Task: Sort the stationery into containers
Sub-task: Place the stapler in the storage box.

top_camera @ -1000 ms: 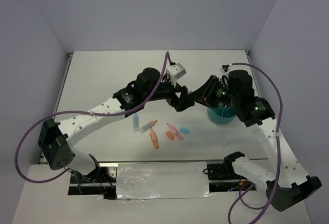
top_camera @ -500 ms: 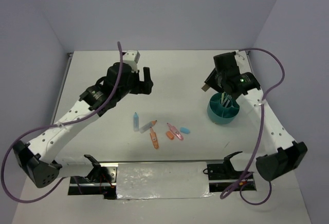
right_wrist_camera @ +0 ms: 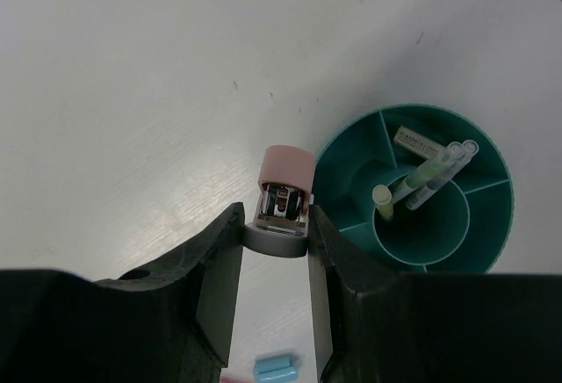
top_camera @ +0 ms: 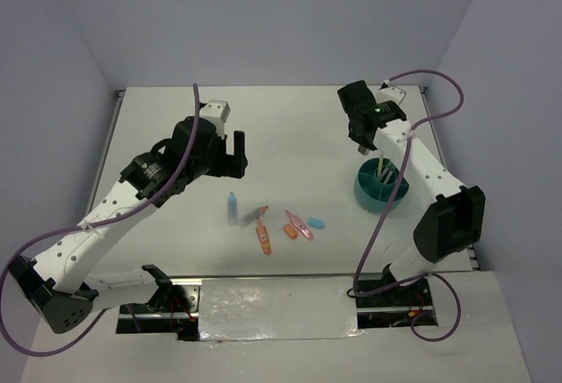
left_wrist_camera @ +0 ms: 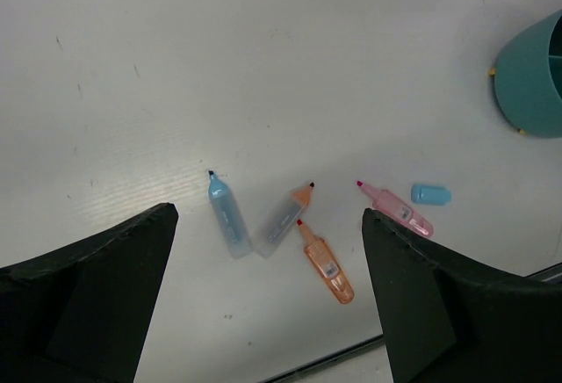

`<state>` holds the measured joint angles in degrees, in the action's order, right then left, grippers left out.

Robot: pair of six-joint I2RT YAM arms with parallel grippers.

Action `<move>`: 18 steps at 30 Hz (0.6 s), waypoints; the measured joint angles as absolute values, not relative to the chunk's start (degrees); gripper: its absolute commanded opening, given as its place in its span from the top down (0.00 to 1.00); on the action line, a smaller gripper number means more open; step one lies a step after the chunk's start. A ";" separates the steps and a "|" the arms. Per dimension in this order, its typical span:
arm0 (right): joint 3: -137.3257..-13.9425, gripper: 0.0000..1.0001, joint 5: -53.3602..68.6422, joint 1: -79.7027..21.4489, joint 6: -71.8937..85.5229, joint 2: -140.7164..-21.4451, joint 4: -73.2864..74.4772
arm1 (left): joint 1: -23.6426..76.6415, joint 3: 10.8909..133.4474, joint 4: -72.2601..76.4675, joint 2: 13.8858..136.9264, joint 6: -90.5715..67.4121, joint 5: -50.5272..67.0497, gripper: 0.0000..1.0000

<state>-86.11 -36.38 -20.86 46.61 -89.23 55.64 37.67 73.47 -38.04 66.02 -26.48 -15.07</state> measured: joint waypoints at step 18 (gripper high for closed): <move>-81.34 1.00 -41.69 -20.29 48.56 -92.33 57.17 | 35.59 72.29 -40.62 65.73 -22.39 -11.64 0.01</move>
<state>-81.34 -41.69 -20.29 48.56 -92.33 57.17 35.59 72.29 -40.62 65.73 -22.39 -11.64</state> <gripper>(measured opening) 0.388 0.994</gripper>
